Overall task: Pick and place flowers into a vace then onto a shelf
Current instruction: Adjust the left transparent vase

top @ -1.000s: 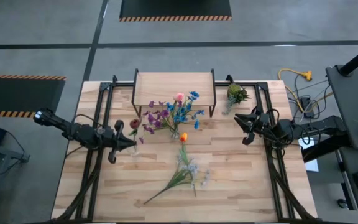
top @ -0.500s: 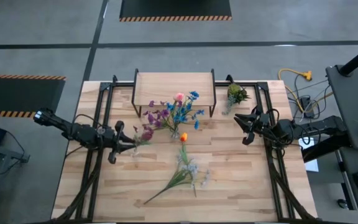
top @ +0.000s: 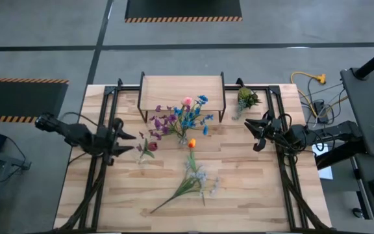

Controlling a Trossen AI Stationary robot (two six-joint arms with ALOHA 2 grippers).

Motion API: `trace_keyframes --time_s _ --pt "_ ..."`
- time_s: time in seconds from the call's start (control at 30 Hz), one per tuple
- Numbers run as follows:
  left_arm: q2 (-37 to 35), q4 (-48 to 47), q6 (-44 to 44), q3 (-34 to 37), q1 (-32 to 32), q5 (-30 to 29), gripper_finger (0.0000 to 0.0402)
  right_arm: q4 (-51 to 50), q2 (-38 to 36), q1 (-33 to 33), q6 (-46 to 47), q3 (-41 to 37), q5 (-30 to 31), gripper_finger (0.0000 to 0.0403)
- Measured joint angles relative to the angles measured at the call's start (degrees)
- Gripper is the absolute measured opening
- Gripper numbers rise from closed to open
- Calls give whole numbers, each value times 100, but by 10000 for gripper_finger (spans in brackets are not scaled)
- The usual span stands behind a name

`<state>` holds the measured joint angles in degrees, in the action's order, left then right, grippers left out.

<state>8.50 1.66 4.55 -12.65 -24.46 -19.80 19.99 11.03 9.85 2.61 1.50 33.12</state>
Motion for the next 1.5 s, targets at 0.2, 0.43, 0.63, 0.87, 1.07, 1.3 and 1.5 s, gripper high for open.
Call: trace_keyframes --time_s 0.2,0.43,0.63,0.87,1.07,1.3,1.5 --pt "423 -59 -770 -896 -1 648 164 0 0 0 -2 2 0 72" --pt "1830 -66 -1268 -1845 -1 836 164 4 0 0 -2 0 0 72" --pt "3182 -696 -1371 -2942 -1 790 155 3 0 0 -9 1 0 72" --pt "4490 -2044 -1243 -4555 -217 555 142 2 0 0 -26 2 0 73" --pt "5301 -3324 -846 -5610 -623 -300 134 2 0 0 -26 1 0 72" --pt "5472 -3795 -73 -5874 -1093 -745 134 -2 0 0 -15 2 -1 72" --pt "5422 -4550 1495 -5848 -1482 -911 134 0 0 0 -2 2 -2 73"
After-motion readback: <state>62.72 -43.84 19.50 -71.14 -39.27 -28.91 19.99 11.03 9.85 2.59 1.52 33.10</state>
